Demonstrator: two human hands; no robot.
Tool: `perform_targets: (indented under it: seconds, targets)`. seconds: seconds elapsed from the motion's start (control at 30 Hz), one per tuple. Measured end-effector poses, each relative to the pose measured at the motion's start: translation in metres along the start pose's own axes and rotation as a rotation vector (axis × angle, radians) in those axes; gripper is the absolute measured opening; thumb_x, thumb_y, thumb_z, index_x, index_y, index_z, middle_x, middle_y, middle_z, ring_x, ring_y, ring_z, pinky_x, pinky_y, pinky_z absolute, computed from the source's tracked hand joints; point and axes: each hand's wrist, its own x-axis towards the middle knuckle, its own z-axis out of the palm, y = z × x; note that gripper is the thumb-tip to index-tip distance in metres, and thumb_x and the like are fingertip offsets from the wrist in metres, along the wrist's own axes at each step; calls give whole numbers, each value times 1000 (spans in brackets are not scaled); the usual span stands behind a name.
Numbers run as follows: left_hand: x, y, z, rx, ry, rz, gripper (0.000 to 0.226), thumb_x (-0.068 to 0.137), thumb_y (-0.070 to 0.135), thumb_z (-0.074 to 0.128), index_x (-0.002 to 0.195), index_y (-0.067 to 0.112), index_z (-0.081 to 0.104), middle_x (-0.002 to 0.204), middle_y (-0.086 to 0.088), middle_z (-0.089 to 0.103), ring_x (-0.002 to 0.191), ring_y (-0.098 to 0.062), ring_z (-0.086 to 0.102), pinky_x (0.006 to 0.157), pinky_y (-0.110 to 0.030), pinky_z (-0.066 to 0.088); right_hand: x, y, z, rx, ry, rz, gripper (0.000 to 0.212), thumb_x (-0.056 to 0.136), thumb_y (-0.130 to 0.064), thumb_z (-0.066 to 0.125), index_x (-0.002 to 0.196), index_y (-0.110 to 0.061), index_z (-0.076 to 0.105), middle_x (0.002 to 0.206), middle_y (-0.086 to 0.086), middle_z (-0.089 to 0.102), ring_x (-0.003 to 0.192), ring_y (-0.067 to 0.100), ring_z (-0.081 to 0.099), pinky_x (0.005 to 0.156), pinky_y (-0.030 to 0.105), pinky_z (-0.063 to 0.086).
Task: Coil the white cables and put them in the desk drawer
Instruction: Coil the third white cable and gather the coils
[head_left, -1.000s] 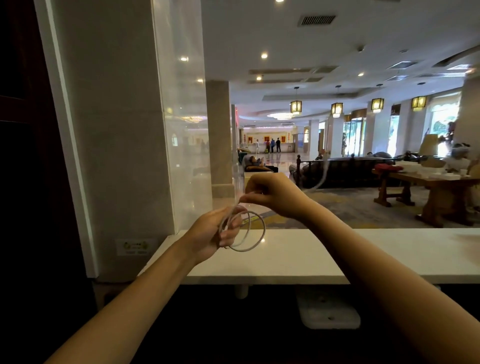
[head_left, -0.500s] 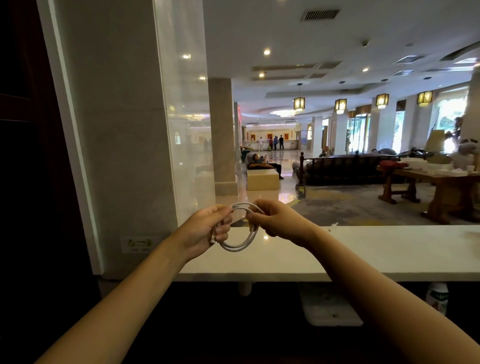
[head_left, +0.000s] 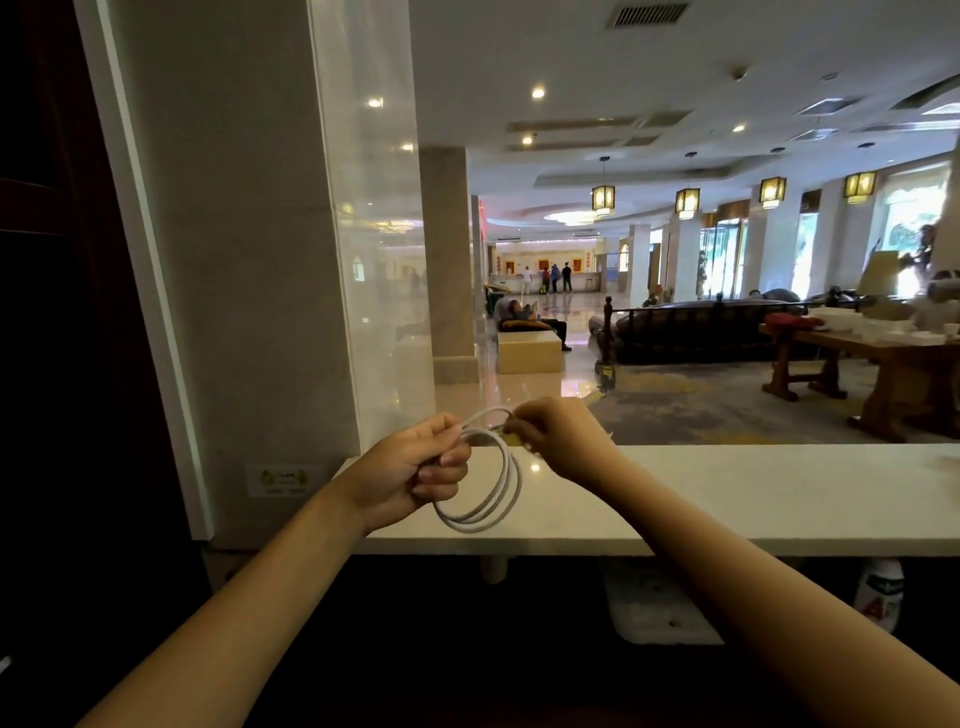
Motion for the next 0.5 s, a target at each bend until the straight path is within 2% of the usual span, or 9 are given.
perform_targets:
  seconds: [0.07, 0.13, 0.2, 0.27, 0.37, 0.5]
  targets:
    - [2, 0, 1, 76, 65, 82, 13, 96, 16, 36, 86, 10, 43, 59, 1, 45, 41, -4, 31, 36, -13, 26, -1, -9, 7, 540, -76, 219, 25, 93, -22, 53, 92, -4, 69, 70, 0, 66, 58, 6, 63, 62, 20, 51]
    - [5, -1, 1, 326, 196, 184, 18, 99, 18, 32, 87, 11, 43, 60, 4, 45, 42, -4, 31, 38, -14, 29, -5, -13, 10, 875, -194, 357, 25, 92, -26, 54, 90, -7, 71, 71, 3, 70, 65, 10, 67, 63, 22, 55]
    - [5, -2, 0, 590, 295, 232, 20, 100, 23, 32, 90, 11, 45, 60, 6, 45, 44, -4, 34, 42, -14, 31, -8, -16, 10, 1055, -302, 438, 24, 90, -29, 57, 85, -13, 74, 75, 2, 70, 72, 13, 67, 69, 25, 57]
    - [6, -4, -2, 733, 341, 253, 20, 99, 26, 32, 92, 13, 46, 60, 6, 44, 45, -4, 35, 44, -15, 33, -7, -16, 12, 1227, -334, 533, 21, 88, -28, 62, 82, -13, 76, 80, 5, 69, 77, 17, 65, 73, 30, 58]
    - [7, -9, -2, 790, 377, 277, 20, 99, 26, 32, 87, 18, 46, 62, 2, 42, 49, -5, 35, 46, -18, 33, -10, -20, 20, 1399, -311, 617, 20, 87, -22, 62, 80, -8, 75, 77, 9, 69, 73, 21, 68, 75, 34, 60]
    - [7, -17, -2, 892, 424, 342, 21, 99, 26, 34, 81, 23, 43, 64, -1, 42, 54, -12, 35, 51, -25, 34, -11, -21, 28, 1449, -308, 681, 25, 90, -26, 56, 84, -8, 73, 63, 5, 66, 60, 17, 65, 70, 37, 60]
